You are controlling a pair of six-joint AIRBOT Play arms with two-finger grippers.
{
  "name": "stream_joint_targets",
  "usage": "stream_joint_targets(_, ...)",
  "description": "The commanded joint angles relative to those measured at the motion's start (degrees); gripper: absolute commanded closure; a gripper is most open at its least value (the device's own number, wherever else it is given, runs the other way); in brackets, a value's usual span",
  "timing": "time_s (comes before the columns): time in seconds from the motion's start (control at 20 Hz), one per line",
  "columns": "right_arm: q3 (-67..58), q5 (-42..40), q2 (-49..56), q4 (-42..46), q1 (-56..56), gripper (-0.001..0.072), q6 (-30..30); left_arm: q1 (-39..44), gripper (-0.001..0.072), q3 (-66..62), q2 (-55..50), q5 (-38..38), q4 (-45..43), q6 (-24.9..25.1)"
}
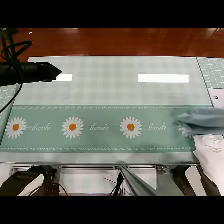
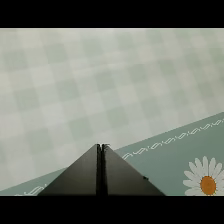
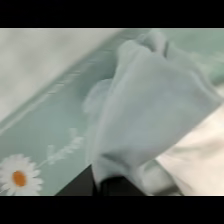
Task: Fold the shirts.
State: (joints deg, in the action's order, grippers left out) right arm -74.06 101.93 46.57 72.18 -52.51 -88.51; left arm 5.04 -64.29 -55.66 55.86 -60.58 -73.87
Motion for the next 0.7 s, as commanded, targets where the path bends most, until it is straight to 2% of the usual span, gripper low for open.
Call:
stream_joint_targets(0.0,-0.68,4.42,-1.44,13.46,-11.85,0.0686,-0.87,0.63,0.0683,0.02,-0.9,-1.27,-0.02,1.46)
stream_joint_targets(0.2,-0.68,4.42,-1.79,24.9,-18.29,0.0685,-1.33,0.63,0.0683,0.0,-1.92,-5.51,-0.02,5.03)
stream_joint_targets(0.45,-0.44,4.44,-3.06,36.7,-19.93,0.0685,-1.33,0.55,0.0683,0.0,-3.39,-13.99,-0.48,7.32)
stream_joint_targets(0.65,-0.44,4.5,-3.28,38.84,-19.93,0.0685,-1.18,-0.87,0.0683,-0.02,-3.65,-18.84,-1.42,7.26)
